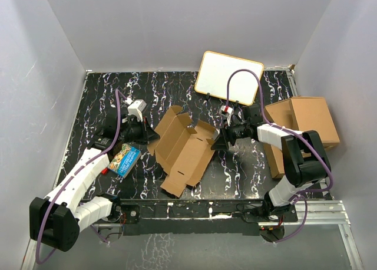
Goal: Fold the paper box
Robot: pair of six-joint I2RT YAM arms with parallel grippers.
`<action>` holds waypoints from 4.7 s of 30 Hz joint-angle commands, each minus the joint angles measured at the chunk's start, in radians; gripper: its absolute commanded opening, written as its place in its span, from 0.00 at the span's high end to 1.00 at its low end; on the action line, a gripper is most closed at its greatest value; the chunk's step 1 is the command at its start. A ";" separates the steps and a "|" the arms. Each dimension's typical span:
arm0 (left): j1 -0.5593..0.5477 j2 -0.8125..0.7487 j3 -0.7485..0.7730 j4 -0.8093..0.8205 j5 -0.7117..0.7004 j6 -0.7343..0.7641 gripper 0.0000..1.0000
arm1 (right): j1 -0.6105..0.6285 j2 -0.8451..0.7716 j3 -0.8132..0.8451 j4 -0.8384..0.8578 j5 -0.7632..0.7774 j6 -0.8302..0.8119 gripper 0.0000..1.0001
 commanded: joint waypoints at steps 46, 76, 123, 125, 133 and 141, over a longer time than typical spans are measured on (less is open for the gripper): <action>0.001 0.038 0.072 -0.041 0.058 0.058 1.00 | -0.025 0.084 0.105 -0.040 0.144 0.005 0.53; 0.022 0.224 0.209 -0.097 0.035 0.204 1.00 | 0.055 -0.019 0.134 -0.149 0.155 -0.154 0.72; 0.047 -0.064 -0.202 0.171 -0.123 -0.355 1.00 | 0.054 0.084 -0.005 0.138 0.256 0.545 0.54; 0.041 -0.055 -0.201 0.180 -0.122 -0.359 1.00 | 0.053 0.059 -0.009 0.151 0.261 0.545 0.56; 0.008 -0.026 -0.179 0.188 -0.127 -0.355 1.00 | 0.066 -0.002 -0.026 0.170 0.292 0.527 0.79; -0.047 0.007 -0.166 0.226 -0.111 -0.359 1.00 | 0.111 -0.018 -0.025 0.167 0.318 0.493 0.85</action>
